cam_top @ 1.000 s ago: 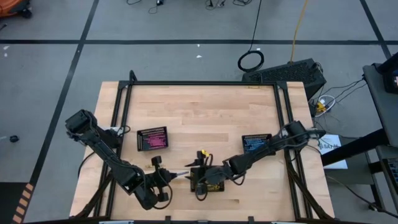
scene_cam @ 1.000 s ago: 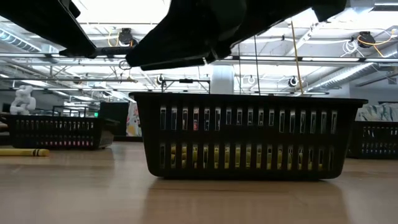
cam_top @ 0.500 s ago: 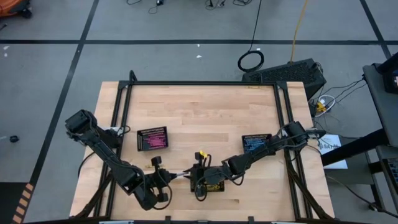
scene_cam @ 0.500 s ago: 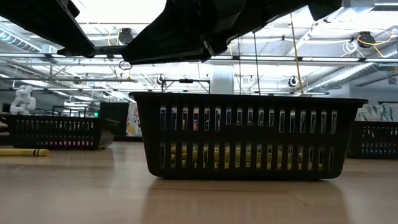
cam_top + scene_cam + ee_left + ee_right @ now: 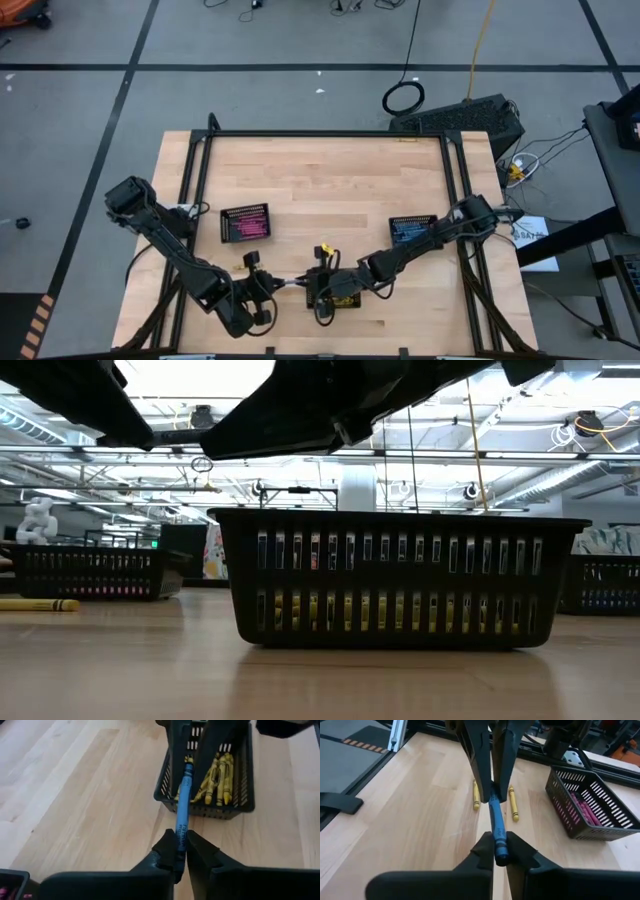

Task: Sort crayons
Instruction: Put the blue crayon into the right black bin

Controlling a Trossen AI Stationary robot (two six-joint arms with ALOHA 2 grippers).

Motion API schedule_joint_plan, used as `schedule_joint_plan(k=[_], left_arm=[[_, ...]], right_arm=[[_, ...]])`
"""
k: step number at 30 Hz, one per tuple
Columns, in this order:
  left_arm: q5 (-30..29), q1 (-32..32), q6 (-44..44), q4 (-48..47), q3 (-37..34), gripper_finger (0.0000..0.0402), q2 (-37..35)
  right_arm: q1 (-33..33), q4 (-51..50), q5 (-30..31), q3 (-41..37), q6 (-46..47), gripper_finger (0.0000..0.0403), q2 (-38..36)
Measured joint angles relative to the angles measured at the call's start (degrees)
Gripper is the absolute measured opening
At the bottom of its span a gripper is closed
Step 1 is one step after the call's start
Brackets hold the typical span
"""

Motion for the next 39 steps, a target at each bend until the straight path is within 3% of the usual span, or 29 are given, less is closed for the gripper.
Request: schedule_joint_plan(k=[6, 11, 15, 19, 21, 26, 30, 34, 39], left_arm=[[0.1, -0.1, 1.0, -4.6, 0.0, 0.012, -0.4], [0.3, 0.0, -2.8, -11.8, 0.0, 0.0192, -2.3], [0.3, -0.4, -7.3, -15.7, 0.0, 0.0212, -3.0], [-0.7, -0.9, -7.8, -16.6, 0.0, 0.0214, -3.0], [-1.4, -0.9, -7.8, -16.7, 0.0, 0.0214, -3.0], [-3.9, -0.9, -7.8, -16.7, 0.0, 0.0215, -3.0], [-4.9, -0.8, -7.7, -16.7, 0.0, 0.0215, -3.0], [-5.1, -0.8, -7.6, -16.7, 0.0, 0.0215, -3.0], [-5.4, -0.8, -7.6, -16.7, 0.0, 0.0215, -3.0]], right_arm=[[0.1, -8.8, 0.7, 0.0, 2.9, 0.0005, -2.8], [0.7, -15.7, 7.9, -3.8, 7.0, 0.0005, -8.1], [2.5, -23.8, 13.1, -10.1, 14.2, 0.0005, -16.2], [4.7, -38.4, 15.2, -16.5, 26.4, 0.0005, -27.0], [5.7, -48.0, 14.2, -18.8, 33.9, 0.0005, -32.7], [6.9, -71.0, 4.5, -21.8, 50.6, 0.0004, -44.9], [6.7, -83.4, -2.8, -23.8, 60.0, 0.0004, -52.4], [5.4, -86.4, -5.6, -28.4, 63.4, 0.0004, -58.7], [3.0, -80.7, -7.1, -35.9, 61.4, 0.0004, -64.0]])
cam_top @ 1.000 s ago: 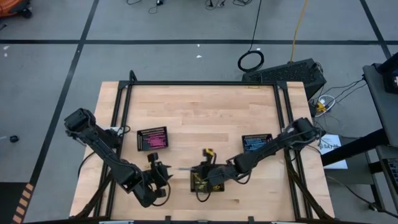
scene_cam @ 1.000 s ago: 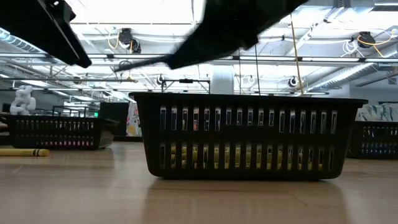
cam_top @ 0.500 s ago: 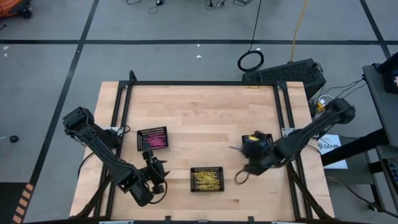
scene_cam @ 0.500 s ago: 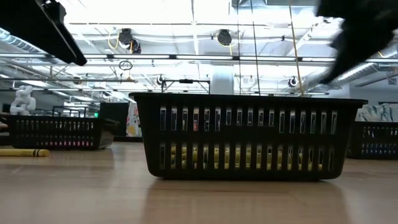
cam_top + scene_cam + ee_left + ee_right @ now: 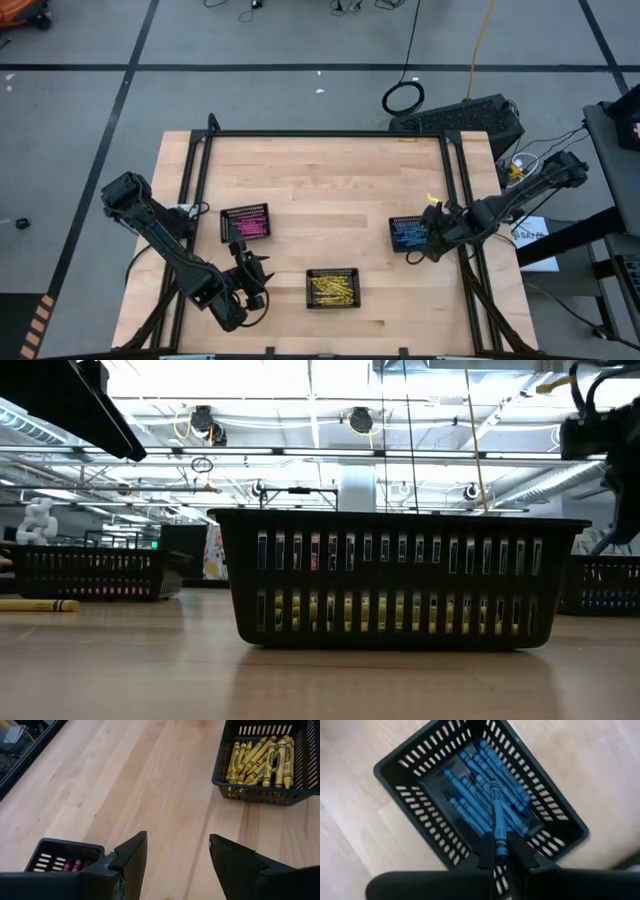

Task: Sort crayons
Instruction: Put the blue crayon into the right black bin, then put the yellow crayon into the bottom black bin

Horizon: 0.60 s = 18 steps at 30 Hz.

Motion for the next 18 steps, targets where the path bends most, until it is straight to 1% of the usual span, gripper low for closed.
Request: schedule_joint_plan(k=[3, 7, 10, 14, 18], left_arm=[[-0.2, 0.0, 0.0, 0.0, 0.0, 0.0215, 0.0], [-0.2, 0.0, 0.0, 0.0, 0.0, 0.0215, 0.0], [-0.2, 0.0, -0.2, 0.0, 0.0, 0.0215, 0.0], [-0.2, 0.0, -0.3, 0.0, 0.0, 0.0215, 0.0], [-0.2, 0.0, -0.3, 0.0, 0.0, 0.0215, 0.0]], right_arm=[[-1.7, 4.1, 0.0, -2.7, -2.3, 0.0009, -1.0], [-3.5, 5.9, 1.4, -3.4, -5.5, 0.0033, -0.8], [-4.4, 6.5, 2.9, -3.4, -6.7, 0.0056, -0.8], [-5.2, 6.4, 2.8, -3.4, -7.9, 0.0089, -0.8], [-5.6, 3.5, 2.7, -2.1, -8.0, 0.0117, -1.1]])
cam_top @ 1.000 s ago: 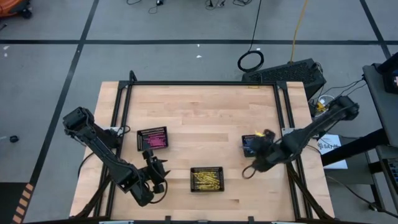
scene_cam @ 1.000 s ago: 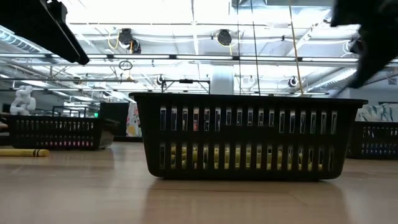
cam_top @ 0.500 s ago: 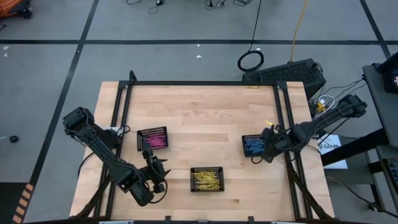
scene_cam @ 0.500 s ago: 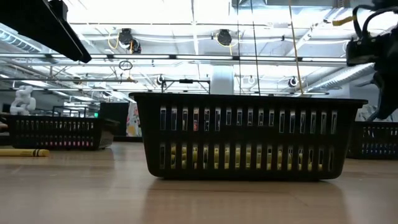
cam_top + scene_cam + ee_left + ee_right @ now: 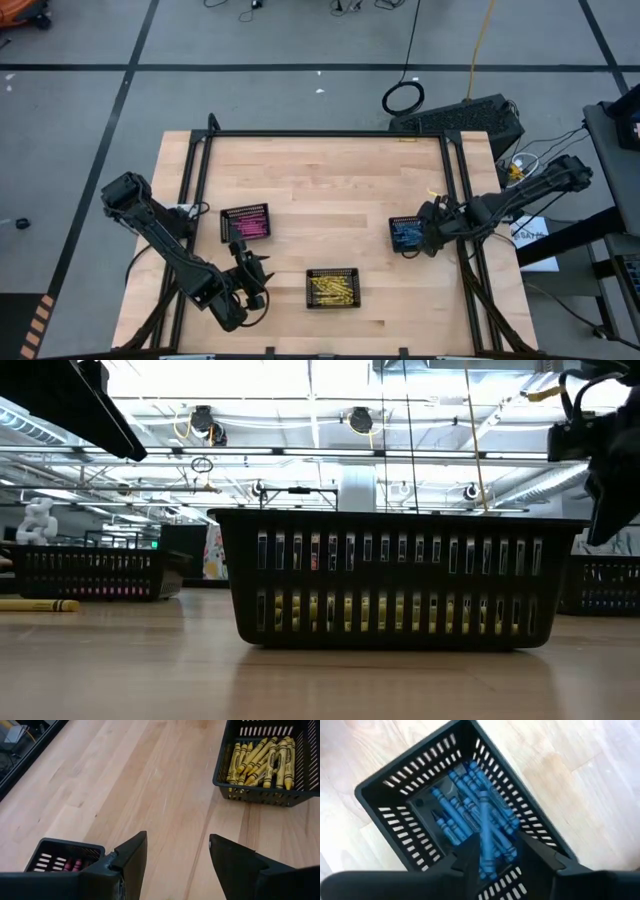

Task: Sort crayons
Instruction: Put the yellow crayon into the bottom black bin

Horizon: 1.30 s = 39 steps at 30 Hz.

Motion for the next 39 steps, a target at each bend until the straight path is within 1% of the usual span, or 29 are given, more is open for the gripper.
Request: schedule_joint_plan(k=[3, 6, 8, 10, 13, 14, 16, 18, 20, 22, 25, 27, 30, 32, 34, 36, 39], left_arm=[[-0.2, 0.0, 0.1, 0.0, 0.0, 0.0215, 0.0], [-1.6, 0.0, 0.5, 0.0, 0.0, 0.0215, 0.0], [-3.1, 0.0, 1.5, 0.3, -0.3, 0.0215, 0.0], [-5.3, 0.0, 1.6, 0.3, -1.3, 0.0215, 0.0], [-7.6, 0.5, 1.4, 0.8, -4.0, 0.0215, 0.0], [-7.8, 0.8, 1.5, 2.0, -5.3, 0.0215, 0.0], [-7.9, 2.0, 1.5, 5.3, -8.1, 0.0215, 0.0], [-7.8, 3.9, 2.6, 10.5, -11.2, 0.0215, 0.0], [-6.9, 7.3, 8.1, 18.4, -14.3, 0.0215, 0.0], [-3.9, 11.9, 17.5, 28.2, -16.7, 0.0215, 0.1], [5.3, 20.5, 34.1, 44.9, -19.3, 0.0215, 0.0], [10.1, 26.0, 43.3, 52.4, -19.8, 0.0215, 0.0], [10.8, 33.3, 53.3, 59.2, -19.7, 0.0215, -0.2], [11.0, 37.6, 56.9, 60.8, -19.7, 0.0215, -0.9], [12.0, 41.4, 58.5, 61.2, -19.7, 0.0215, -1.7], [14.8, 44.8, 58.9, 60.4, -19.7, 0.0215, -2.8], [20.4, 49.0, 58.9, 60.7, -19.7, 0.0215, -4.5]], right_arm=[[0.0, -1.0, 0.0, 2.6, 0.2, 0.0127, 0.0], [0.0, -0.2, 0.4, 6.1, -1.8, 0.0129, 0.0], [0.0, 2.0, 2.9, 7.9, -4.1, 0.0129, 0.0], [0.0, 6.2, 8.4, 9.5, -8.4, 0.0129, 0.0], [-0.1, 15.4, 20.4, 9.8, -14.1, 0.0129, 0.0], [-0.6, 17.8, 23.3, 9.8, -15.6, 0.0129, 0.0], [-3.1, 20.5, 25.8, 9.8, -18.4, 0.0129, 0.2], [-7.6, 20.6, 25.6, 9.8, -20.6, 0.0129, 0.5], [-13.3, 19.8, 25.5, 9.7, -22.0, 0.0129, 1.2], [-20.7, 20.5, 23.9, 9.7, -25.8, 0.0129, 2.4], [-33.5, 23.4, 15.1, 9.7, -32.9, 0.0129, 6.4], [-41.9, 27.3, 8.2, 9.7, -38.6, 0.0129, 10.2], [-53.5, 34.3, -0.2, 9.7, -46.2, 0.0129, 17.7], [-60.4, 38.3, -4.6, 9.7, -49.1, 0.0129, 23.2], [-66.1, 42.3, -7.4, 9.7, -51.2, 0.0129, 28.5], [-70.6, 42.7, -8.8, 10.9, -52.5, 0.0129, 33.3], [-74.6, 42.3, -9.0, 14.3, -52.6, 0.0129, 39.3]])
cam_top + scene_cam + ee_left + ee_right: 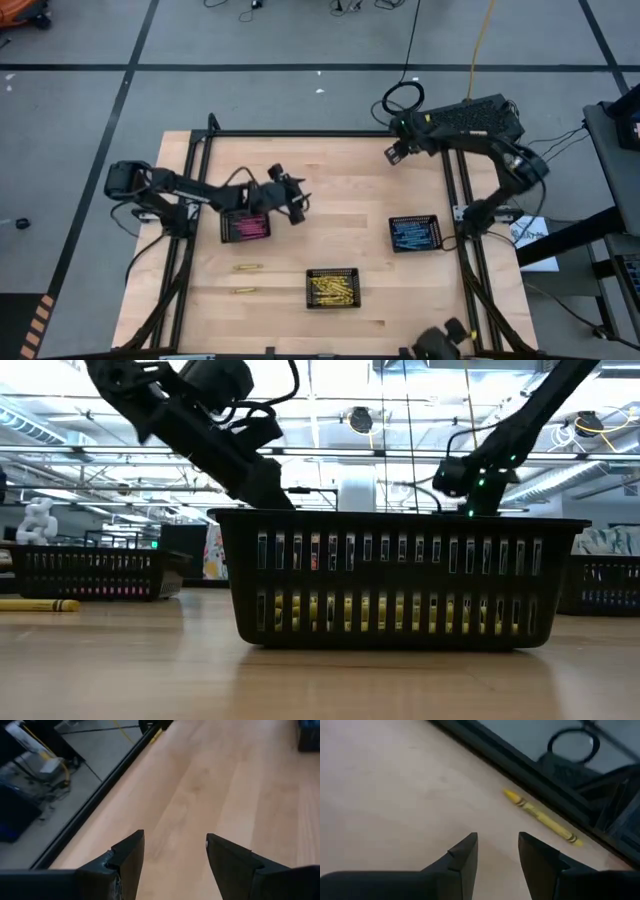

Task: Sort crayons
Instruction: Put the yellow crayon into the bottom black bin

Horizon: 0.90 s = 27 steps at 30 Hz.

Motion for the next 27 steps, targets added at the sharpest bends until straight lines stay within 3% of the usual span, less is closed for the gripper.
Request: schedule_joint_plan(k=[4, 10, 27], left_arm=[[5.1, 2.8, -0.5, 3.5, 0.0, 0.0215, -0.5], [5.9, 3.1, -0.5, 5.4, 0.0, 0.0215, -0.5], [5.8, 0.9, 1.4, 4.9, 0.0, 0.0215, -0.5]], right_arm=[[-2.2, -0.7, 0.0, 3.7, 0.1, 0.0129, 6.2], [-3.4, -1.3, 0.0, 7.6, 0.0, 0.0129, 12.4], [-6.2, -1.8, -0.1, 8.8, -1.0, 0.0129, 11.4]])
